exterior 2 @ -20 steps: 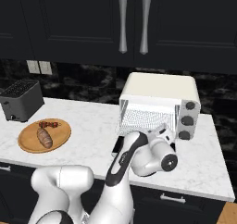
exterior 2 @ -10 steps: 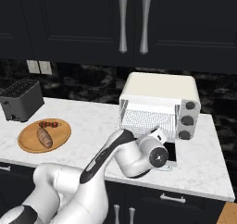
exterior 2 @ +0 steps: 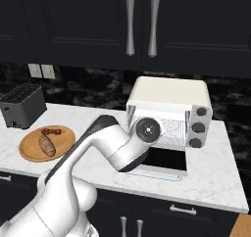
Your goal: Pick up the kebab skewer and baguette bread, and place them inside the toaster oven. Close the toaster oven door and start by setting the timer.
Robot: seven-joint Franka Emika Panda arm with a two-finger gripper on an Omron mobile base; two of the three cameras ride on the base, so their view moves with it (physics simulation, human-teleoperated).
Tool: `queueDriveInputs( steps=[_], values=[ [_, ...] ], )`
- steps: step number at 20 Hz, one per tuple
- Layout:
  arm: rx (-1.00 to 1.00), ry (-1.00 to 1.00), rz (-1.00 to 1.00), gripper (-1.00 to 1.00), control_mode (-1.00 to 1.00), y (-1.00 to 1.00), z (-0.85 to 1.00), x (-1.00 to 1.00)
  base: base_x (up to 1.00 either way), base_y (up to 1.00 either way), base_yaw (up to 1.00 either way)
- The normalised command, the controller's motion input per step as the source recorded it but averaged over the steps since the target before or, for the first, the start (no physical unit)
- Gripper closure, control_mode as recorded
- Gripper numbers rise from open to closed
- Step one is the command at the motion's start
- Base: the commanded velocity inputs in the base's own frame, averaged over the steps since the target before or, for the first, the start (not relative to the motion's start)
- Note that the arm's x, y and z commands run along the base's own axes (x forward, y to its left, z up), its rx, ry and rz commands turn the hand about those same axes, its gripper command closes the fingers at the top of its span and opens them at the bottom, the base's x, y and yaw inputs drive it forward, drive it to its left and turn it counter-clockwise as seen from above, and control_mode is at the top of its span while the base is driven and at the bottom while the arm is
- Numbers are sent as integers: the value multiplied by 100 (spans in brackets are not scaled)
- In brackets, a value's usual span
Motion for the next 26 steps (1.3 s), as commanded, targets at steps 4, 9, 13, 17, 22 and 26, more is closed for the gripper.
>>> queueDriveInputs(
  steps=[4, 9, 13, 17, 22, 26],
  values=[
    [0, 24, -6, -100, -100, 100, 24, -1, 0, 0, 0],
    [0, 28, -7, -100, -100, 100, 24, 3, 0, 0, 0],
    [0, 16, -3, -100, -100, 100, 4, 0, 0, 0, 0],
    [0, 5, -5, -100, -100, 100, 0, 9, 0, 0, 0],
    [0, 11, -8, -100, -100, 100, -34, 1, 0, 0, 0],
    [0, 12, -1, -100, -100, 100, -50, 2, 0, 0, 0]
  ],
)
